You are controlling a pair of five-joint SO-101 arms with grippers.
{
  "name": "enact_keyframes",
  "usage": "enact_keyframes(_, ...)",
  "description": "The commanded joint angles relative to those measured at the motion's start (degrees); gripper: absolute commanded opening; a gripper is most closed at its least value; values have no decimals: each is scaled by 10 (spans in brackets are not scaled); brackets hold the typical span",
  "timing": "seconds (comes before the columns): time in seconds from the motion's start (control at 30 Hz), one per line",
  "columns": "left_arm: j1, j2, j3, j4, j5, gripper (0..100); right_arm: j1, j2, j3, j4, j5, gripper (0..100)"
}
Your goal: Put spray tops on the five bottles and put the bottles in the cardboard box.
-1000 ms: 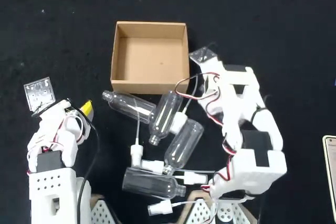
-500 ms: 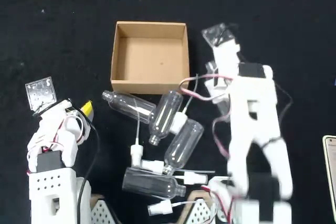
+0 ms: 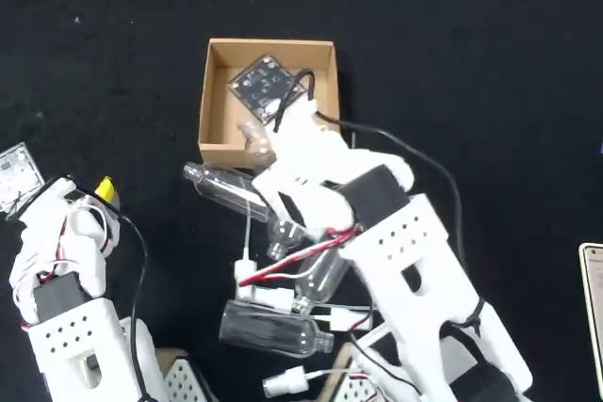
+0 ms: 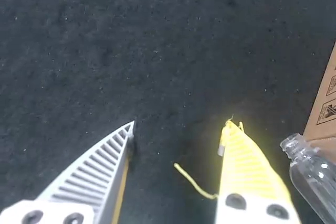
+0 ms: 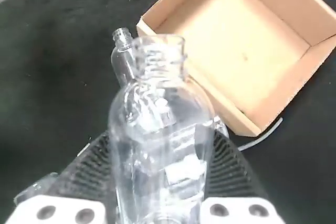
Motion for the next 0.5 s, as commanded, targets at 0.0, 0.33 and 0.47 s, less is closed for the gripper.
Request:
enact_keyframes(0.0, 27, -6, -27, -1, -4, 243, 133, -8, -32, 32, -4, 75)
enact_keyframes(0.33, 111, -4, -40, 8, -8, 243, 407, -5, 135, -44, 12, 75)
enact_keyframes(0.47, 116, -4, -37, 27, -34, 243, 425, -5, 188, -109, 17, 75)
